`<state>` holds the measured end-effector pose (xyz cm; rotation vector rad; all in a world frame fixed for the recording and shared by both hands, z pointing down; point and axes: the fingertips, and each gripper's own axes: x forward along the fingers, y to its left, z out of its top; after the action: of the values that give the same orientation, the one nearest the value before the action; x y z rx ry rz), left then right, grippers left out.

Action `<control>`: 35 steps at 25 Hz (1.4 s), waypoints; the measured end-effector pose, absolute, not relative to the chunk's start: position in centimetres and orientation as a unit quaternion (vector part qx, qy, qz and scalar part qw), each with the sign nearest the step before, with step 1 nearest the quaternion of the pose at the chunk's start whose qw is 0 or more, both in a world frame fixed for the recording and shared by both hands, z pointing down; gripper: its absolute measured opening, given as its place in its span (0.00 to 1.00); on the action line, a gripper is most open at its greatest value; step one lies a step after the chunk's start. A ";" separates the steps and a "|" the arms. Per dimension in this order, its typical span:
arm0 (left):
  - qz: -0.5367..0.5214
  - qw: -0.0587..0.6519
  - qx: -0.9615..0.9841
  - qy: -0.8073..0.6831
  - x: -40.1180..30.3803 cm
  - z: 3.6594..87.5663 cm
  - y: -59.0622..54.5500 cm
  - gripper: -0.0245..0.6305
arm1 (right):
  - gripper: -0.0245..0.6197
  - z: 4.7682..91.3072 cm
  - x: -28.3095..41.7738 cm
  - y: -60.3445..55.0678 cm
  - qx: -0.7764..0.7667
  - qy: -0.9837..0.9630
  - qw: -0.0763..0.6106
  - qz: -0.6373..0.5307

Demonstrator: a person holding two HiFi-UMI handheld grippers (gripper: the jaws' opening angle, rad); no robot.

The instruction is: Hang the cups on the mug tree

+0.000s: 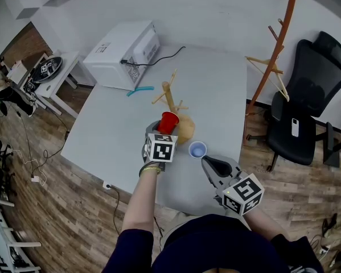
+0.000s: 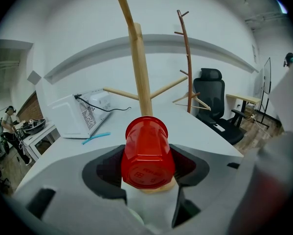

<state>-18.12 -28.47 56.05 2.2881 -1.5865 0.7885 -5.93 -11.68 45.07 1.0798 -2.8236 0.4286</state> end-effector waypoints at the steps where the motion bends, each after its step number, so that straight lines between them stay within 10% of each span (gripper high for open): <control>1: 0.272 0.124 0.785 -0.543 -18.1 56.1 -28.5 0.46 | 0.09 45.0 -5.9 -11.7 0.354 -0.924 0.044 0.140; 35: 0.277 0.126 0.792 -0.530 -17.5 56.4 -28.0 0.46 | 0.09 45.3 -6.0 -11.3 0.353 -0.924 0.046 0.141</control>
<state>-17.51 -28.04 56.44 2.3061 -1.5426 0.8058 -5.96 -11.30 45.27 1.0770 -2.8199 0.4306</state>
